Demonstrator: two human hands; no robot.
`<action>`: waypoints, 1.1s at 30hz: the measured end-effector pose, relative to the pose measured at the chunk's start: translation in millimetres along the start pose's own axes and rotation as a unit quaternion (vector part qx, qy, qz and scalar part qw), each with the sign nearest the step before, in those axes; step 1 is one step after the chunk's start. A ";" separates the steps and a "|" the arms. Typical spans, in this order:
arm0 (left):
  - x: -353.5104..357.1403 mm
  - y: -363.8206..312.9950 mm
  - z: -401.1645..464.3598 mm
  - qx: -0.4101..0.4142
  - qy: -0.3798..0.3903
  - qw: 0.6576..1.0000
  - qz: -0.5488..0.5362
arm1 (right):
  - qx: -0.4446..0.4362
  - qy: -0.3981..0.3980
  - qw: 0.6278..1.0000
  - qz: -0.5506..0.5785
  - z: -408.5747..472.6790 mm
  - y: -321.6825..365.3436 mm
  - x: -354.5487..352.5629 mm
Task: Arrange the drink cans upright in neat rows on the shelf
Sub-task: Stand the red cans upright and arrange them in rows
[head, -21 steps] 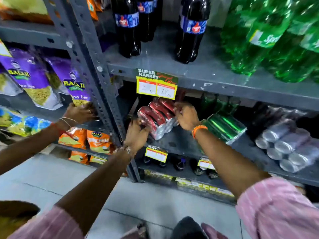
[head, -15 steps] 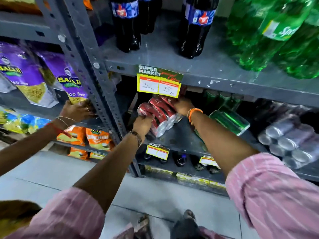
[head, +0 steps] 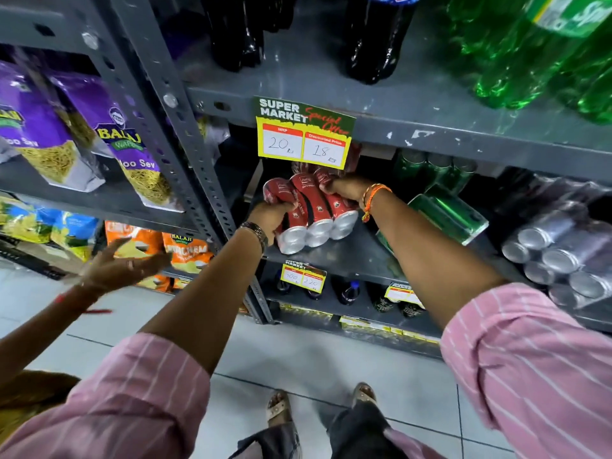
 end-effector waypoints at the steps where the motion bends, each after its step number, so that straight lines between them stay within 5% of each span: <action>1: -2.2 -2.6 0.6 0.005 0.001 1.000 0.012 | -0.010 -0.003 1.000 0.007 -5.7 0.7 1.5; 11: -10.8 -18.9 -1.3 0.103 -0.035 0.979 0.171 | -0.083 -0.175 0.980 -0.038 -42.4 -28.0 -6.7; 21: -27.5 24.1 -17.2 0.131 -0.062 0.952 0.270 | -0.148 -0.182 0.970 -0.062 -84.5 -63.8 36.2; 25: -24.8 30.4 -24.0 0.127 -0.043 0.966 0.222 | -0.156 -0.190 0.966 -0.080 -94.5 -67.8 42.9; 29: -14.3 7.6 -29.2 0.106 0.007 0.994 0.025 | -0.144 -0.196 0.969 -0.047 -100.6 -66.0 44.5; 33: -4.0 -38.2 -21.6 0.125 0.006 0.985 0.119 | -0.147 -0.266 0.952 -0.020 -114.2 -61.3 41.3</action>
Point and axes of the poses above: each hand's wrist, its own z-axis towards the middle knuckle, its own x-axis out of the palm, y = z × x, the point moved 7 cm from there along z, towards the middle knuckle, and after that the axes turned 10 degrees about y, right-handed, at the moved point
